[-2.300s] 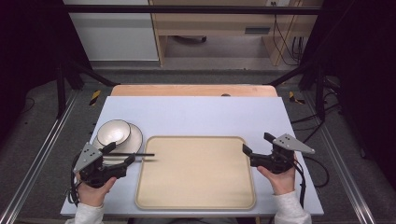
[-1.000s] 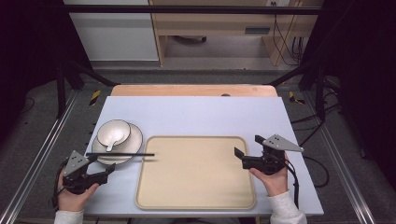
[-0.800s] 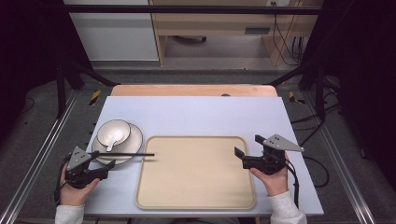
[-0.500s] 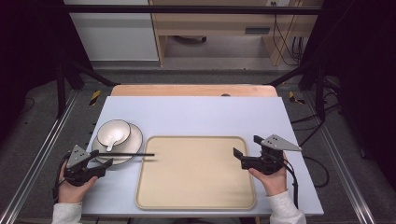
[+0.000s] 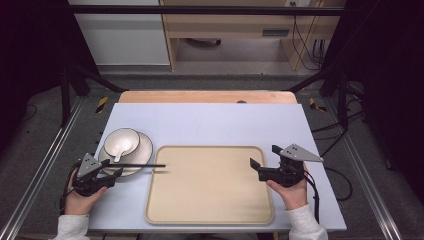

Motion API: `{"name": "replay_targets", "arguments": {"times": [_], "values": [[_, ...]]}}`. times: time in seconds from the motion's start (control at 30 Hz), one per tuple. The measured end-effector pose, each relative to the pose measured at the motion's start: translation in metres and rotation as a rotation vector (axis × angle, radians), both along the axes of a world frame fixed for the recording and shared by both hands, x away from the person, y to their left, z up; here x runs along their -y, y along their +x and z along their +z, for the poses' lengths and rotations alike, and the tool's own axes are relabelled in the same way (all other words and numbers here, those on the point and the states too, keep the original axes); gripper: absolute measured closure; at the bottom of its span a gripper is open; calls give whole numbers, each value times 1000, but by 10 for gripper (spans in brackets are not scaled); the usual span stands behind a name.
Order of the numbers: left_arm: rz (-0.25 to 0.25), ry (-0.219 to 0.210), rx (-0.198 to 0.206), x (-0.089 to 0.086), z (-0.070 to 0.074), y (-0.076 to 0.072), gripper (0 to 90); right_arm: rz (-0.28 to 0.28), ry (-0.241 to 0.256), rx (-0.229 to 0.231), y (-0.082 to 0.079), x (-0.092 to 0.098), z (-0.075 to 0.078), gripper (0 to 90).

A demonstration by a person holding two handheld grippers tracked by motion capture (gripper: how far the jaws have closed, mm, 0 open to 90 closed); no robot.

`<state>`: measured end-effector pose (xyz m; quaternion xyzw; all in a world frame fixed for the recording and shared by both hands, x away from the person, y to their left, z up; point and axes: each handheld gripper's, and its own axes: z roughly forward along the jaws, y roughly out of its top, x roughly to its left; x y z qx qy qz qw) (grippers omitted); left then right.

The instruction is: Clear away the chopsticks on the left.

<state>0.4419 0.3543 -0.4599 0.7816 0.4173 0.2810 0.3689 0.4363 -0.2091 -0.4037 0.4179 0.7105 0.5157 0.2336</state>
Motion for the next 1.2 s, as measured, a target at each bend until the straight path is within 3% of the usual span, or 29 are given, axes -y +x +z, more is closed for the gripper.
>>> {"name": "replay_targets", "arguments": {"times": [0.17,0.53,1.2], "values": [[1,25,-16,3,-1,-1,431,1,-2,4,0,1,0,77],[7,29,-33,6,-1,-1,565,1,-2,2,0,1,0,76],[-30,46,-66,16,3,-4,747,0,-3,2,0,1,0,75]]}}
